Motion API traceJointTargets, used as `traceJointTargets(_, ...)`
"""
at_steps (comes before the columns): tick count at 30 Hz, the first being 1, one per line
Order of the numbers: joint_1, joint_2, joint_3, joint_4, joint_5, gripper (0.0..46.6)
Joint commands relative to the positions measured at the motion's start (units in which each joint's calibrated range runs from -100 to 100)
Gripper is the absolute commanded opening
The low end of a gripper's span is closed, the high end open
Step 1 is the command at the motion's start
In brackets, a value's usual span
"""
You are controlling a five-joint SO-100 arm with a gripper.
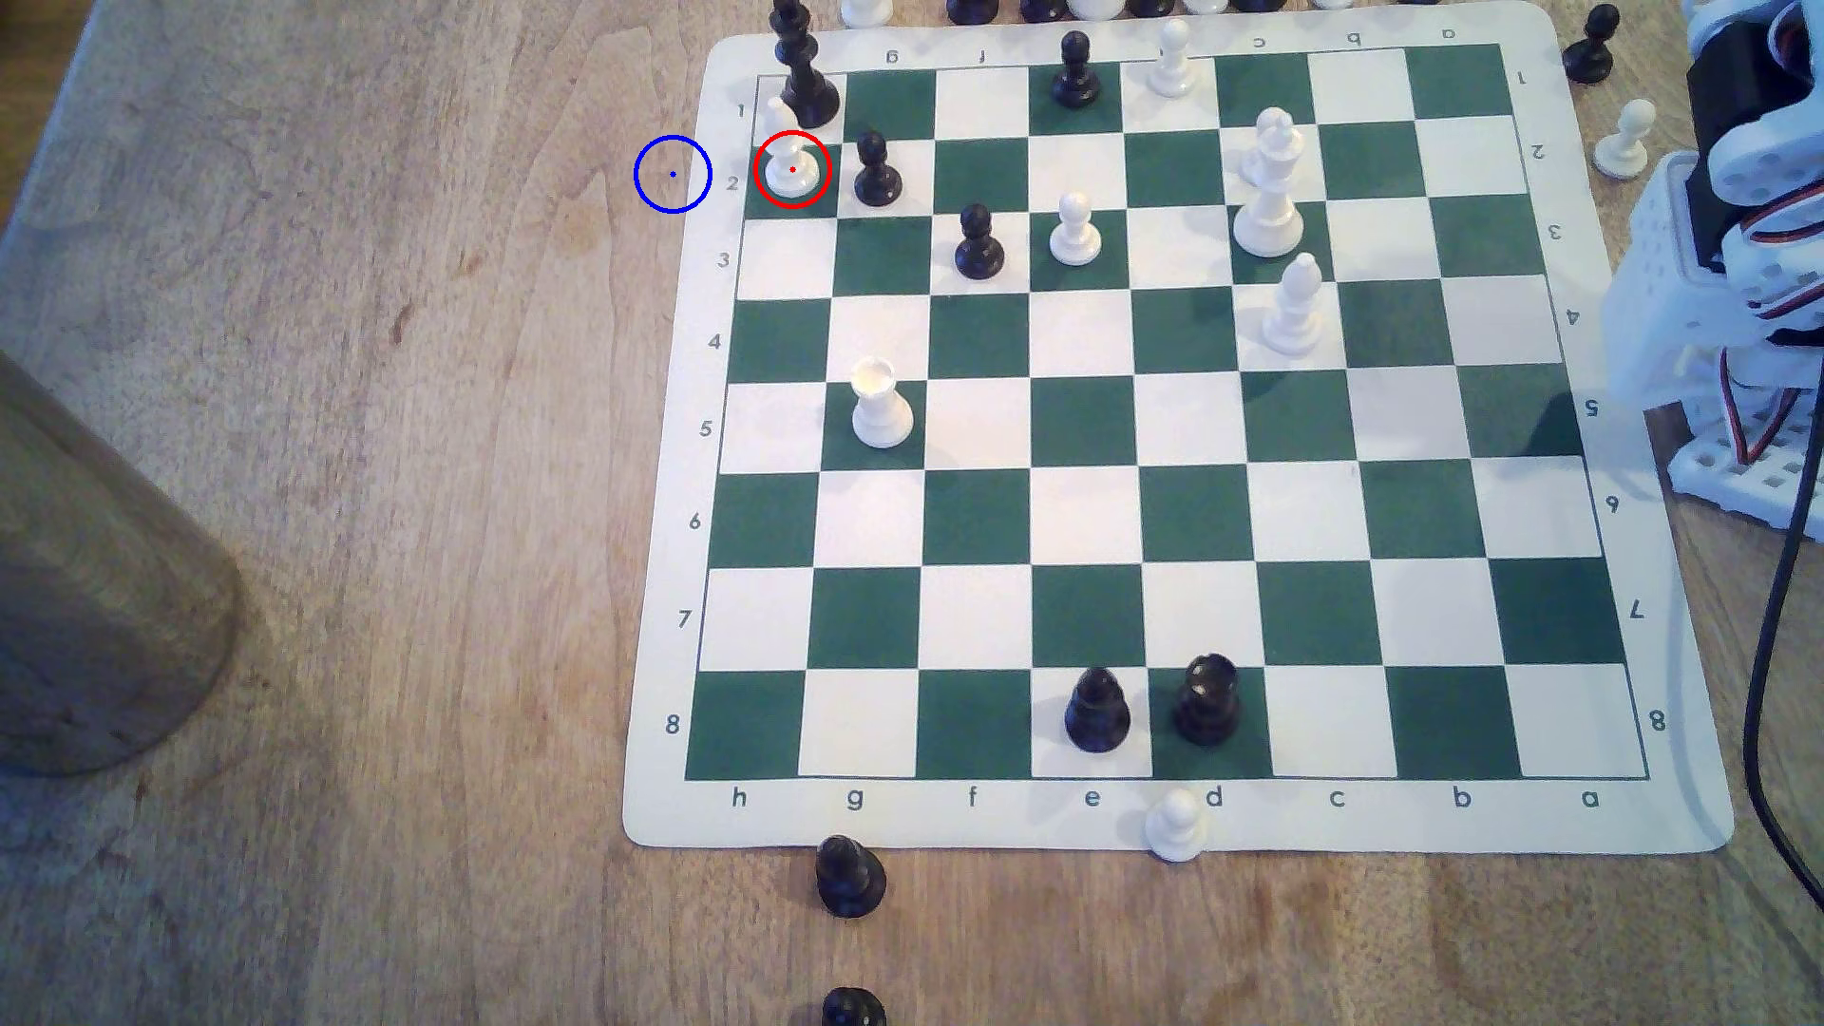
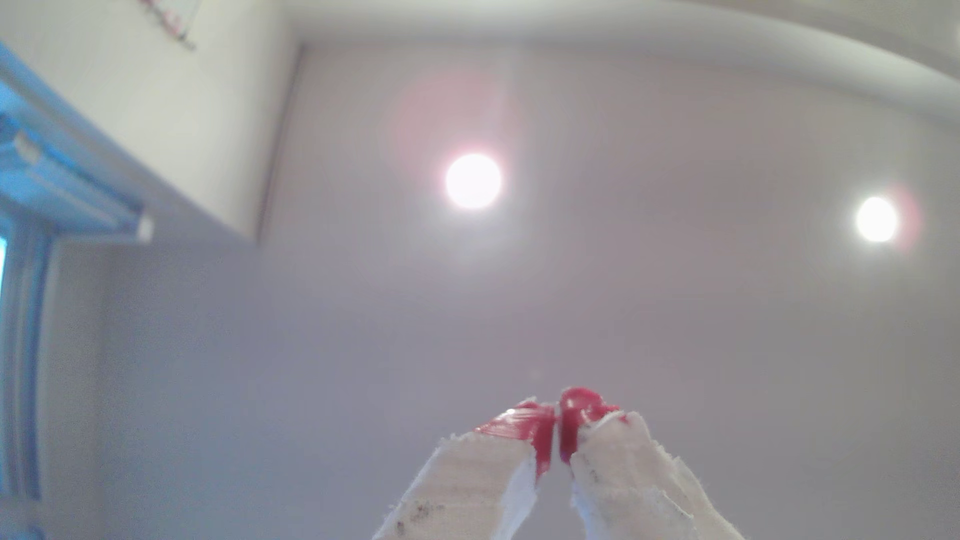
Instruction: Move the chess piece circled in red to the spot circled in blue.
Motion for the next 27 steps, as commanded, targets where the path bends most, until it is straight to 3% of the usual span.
traceJointTargets(1, 1.0, 0.0, 1.2, 2.7, 0.1, 0.2)
traceJointTargets(9, 1.2, 0.0, -3.2, 19.7, 0.1, 0.2)
traceJointTargets(15, 4.2, 0.1, -11.9, 44.0, -0.2, 0.2)
traceJointTargets(22, 7.5, 0.1, -26.9, 87.9, -0.3, 0.2)
traceJointTargets(27, 10.4, 0.1, -32.0, 104.0, -0.3, 0.2)
